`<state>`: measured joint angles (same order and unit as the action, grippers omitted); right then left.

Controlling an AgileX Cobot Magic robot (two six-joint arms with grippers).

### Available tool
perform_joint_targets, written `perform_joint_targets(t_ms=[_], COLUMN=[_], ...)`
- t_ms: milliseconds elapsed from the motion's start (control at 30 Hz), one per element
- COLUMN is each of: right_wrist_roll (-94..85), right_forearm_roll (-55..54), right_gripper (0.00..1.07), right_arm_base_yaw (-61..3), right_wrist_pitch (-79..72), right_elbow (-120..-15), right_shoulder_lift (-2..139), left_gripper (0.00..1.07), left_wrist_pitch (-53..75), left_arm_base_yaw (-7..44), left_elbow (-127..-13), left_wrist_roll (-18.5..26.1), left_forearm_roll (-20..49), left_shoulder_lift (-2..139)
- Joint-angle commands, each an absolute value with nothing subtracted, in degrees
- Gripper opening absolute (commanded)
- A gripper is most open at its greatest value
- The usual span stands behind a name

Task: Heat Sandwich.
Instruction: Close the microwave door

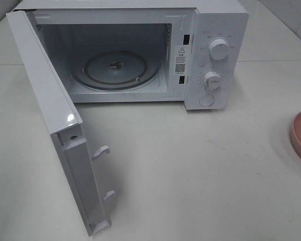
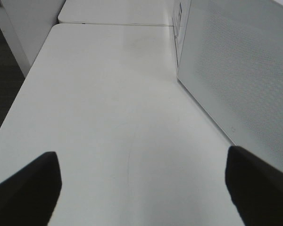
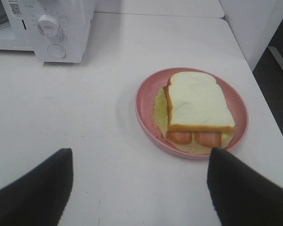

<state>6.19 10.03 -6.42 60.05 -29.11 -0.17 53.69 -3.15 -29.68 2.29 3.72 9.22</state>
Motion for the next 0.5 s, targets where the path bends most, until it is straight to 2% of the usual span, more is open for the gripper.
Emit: perform_joint_targets(t_ms=[33,67,100,133,200,267,300,333,400,433,500], right_wrist_roll=[6.3,6.3,6.3,6.3,6.3,6.3,6.3,6.3,6.3,6.3,6.3], right_forearm_roll=[9.9,9.9,9.9,9.9,9.9,9.9,9.9,9.9,9.9,9.9,9.9], right_gripper=[0.76,0.76,0.76,0.76,0.76,0.76,0.76,0.76,0.76,0.76,0.76], right_arm_base_yaw=[-6.0,-6.0,-6.0,-6.0,-6.0,-6.0,-6.0,-6.0,-6.0,-6.0,-6.0], right_wrist_pitch=[59.6,59.6,59.6,59.6,59.6,59.6,59.6,59.6,59.6,59.6,59.6], right_elbow=[-28.9,-28.9,-28.9,-28.9,-28.9,-28.9,-28.9,-28.9,-28.9,-28.9,-28.9], right_shoulder_lift=[-1.7,-1.7,-1.7,-1.7,-1.7,-1.7,-1.7,-1.7,-1.7,-1.7,-1.7], left_gripper=[0.67,0.62,0.52,0.52,0.43,0.29,0.29,0.24,0.12,0.00,0.00], left_wrist_pitch=[49.4,48.3,46.4,46.4,44.0,41.0,41.0,40.0,37.0,33.5,31.1], left_arm_base_yaw=[-3.2,-3.2,-3.2,-3.2,-3.2,-3.2,-3.2,-3.2,-3.2,-3.2,-3.2], left_elbow=[-30.1,-30.1,-30.1,-30.1,-30.0,-29.5,-29.5,-29.1,-28.0,-26.4,-25.4], left_wrist_roll=[2.0,2.0,2.0,2.0,2.0,2.0,2.0,2.0,2.0,2.1,2.1], left_forearm_roll=[4.0,4.0,4.0,4.0,4.0,4.0,4.0,4.0,4.0,4.0,4.0], left_shoulder_lift=[12.9,13.9,16.0,16.0,18.4,22.2,22.2,23.1,25.3,27.6,28.6])
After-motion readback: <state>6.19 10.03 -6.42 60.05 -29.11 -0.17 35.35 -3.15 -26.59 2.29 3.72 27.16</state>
